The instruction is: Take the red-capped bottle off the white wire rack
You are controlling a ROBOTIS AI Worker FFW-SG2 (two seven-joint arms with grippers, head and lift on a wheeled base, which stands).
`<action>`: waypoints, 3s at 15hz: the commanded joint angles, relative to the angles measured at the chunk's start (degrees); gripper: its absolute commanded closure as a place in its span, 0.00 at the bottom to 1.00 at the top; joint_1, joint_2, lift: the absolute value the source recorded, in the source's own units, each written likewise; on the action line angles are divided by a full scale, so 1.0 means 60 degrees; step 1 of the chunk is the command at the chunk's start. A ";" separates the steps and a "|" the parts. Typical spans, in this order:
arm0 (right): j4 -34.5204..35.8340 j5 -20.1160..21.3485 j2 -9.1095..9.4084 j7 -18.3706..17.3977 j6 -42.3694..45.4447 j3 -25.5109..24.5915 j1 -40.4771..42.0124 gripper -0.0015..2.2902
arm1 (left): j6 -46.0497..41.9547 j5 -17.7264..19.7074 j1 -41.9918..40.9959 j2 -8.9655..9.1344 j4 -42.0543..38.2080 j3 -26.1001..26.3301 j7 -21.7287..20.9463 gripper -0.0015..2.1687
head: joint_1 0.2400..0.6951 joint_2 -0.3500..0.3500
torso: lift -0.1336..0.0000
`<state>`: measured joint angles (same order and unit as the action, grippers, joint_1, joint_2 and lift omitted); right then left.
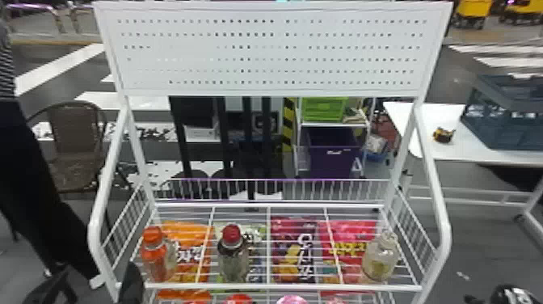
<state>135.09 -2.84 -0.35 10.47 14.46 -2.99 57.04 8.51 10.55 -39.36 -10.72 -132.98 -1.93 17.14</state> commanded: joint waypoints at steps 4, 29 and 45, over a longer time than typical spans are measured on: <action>0.0059 -0.0011 0.0000 0.0012 0.0027 0.0000 0.0044 0.52 | -0.0018 -0.0015 -0.0031 0.0000 -0.0073 0.0000 0.0000 0.03 | 0.57 0.50 | 1.00; -0.0058 -0.0084 0.0000 0.0012 0.0144 -0.0015 0.0014 0.52 | -0.2655 -0.1084 0.4876 0.0307 0.7368 0.5053 0.1772 0.04 | 0.57 0.50 | 1.00; -0.0044 -0.0260 -0.0029 0.0012 0.0203 -0.0279 0.0044 0.52 | -0.3622 -0.0644 0.6648 0.0630 0.9521 0.4922 0.1889 0.99 | 0.57 0.50 | 1.00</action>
<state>134.91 -4.39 -0.51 10.54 15.73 -4.72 57.44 -12.22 6.68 1.57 -6.78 -74.17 27.70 28.49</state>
